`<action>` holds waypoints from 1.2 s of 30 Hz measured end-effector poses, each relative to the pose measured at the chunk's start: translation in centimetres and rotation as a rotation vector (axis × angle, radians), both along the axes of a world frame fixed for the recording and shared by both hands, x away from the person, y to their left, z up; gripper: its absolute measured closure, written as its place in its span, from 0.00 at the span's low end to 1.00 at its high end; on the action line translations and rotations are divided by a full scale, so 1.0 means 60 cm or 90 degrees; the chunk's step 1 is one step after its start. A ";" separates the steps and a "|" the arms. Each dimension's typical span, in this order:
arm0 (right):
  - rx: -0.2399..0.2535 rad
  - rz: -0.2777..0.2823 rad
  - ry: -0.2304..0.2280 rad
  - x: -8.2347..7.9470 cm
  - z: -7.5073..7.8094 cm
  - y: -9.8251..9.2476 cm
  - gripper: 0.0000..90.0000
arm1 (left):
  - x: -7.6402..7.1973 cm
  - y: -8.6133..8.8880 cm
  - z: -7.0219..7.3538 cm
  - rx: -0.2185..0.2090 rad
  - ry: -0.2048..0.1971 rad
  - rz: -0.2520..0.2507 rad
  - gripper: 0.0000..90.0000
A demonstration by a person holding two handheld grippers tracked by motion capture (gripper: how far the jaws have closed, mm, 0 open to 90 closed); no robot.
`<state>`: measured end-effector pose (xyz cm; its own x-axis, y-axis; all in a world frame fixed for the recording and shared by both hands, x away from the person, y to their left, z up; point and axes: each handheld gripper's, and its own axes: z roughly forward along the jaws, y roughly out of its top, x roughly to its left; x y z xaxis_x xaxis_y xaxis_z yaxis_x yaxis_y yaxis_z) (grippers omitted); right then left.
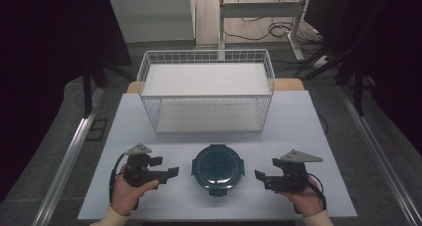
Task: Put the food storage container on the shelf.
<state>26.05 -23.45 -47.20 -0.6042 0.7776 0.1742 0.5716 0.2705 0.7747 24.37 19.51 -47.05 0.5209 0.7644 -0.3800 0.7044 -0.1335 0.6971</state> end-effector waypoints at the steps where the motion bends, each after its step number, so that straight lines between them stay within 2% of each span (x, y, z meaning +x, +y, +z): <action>1: 0.009 0.010 0.005 0.000 0.007 0.009 0.21 | 0.000 0.000 0.003 -0.007 0.001 0.003 0.18; 4: 0.020 0.016 0.012 0.003 0.012 0.016 0.20 | 0.001 -0.002 0.004 -0.018 0.011 0.002 0.18; 5: 0.036 0.020 0.025 0.006 0.016 0.023 0.19 | 0.005 -0.006 0.003 -0.040 0.028 -0.004 0.17; 6: 0.036 0.020 0.025 0.006 0.016 0.023 0.19 | 0.005 -0.006 0.003 -0.040 0.028 -0.004 0.16; 10: 0.044 0.023 0.059 0.019 0.017 0.048 0.17 | 0.021 -0.025 -0.005 -0.078 0.070 -0.026 0.15; 11: 0.051 0.027 0.077 0.027 0.015 0.060 0.17 | 0.030 -0.032 -0.010 -0.097 0.093 -0.030 0.15; 12: 0.051 0.027 0.077 0.027 0.015 0.060 0.17 | 0.030 -0.032 -0.010 -0.097 0.093 -0.030 0.15; 13: 0.055 0.027 0.084 0.030 0.014 0.065 0.17 | 0.035 -0.037 -0.012 -0.108 0.104 -0.030 0.15; 17: 0.065 0.013 0.117 0.048 0.007 0.084 0.14 | 0.050 -0.051 -0.020 -0.122 0.122 -0.025 0.15; 18: 0.065 0.013 0.117 0.048 0.007 0.084 0.14 | 0.050 -0.051 -0.020 -0.122 0.122 -0.025 0.15; 21: 0.086 0.005 0.144 0.055 -0.003 0.089 0.14 | 0.057 -0.062 -0.029 -0.126 0.133 -0.031 0.16; 23: 0.087 0.005 0.148 0.055 -0.005 0.089 0.14 | 0.060 -0.069 -0.037 -0.133 0.146 -0.037 0.16; 25: 0.102 0.004 0.165 0.055 -0.013 0.088 0.13 | 0.063 -0.075 -0.048 -0.137 0.159 -0.043 0.16; 33: 0.118 0.006 0.208 0.054 -0.035 0.096 0.11 | 0.068 -0.088 -0.062 -0.154 0.182 -0.060 0.17; 36: 0.124 0.009 0.220 0.054 -0.041 0.101 0.11 | 0.070 -0.092 -0.066 -0.152 0.188 -0.064 0.17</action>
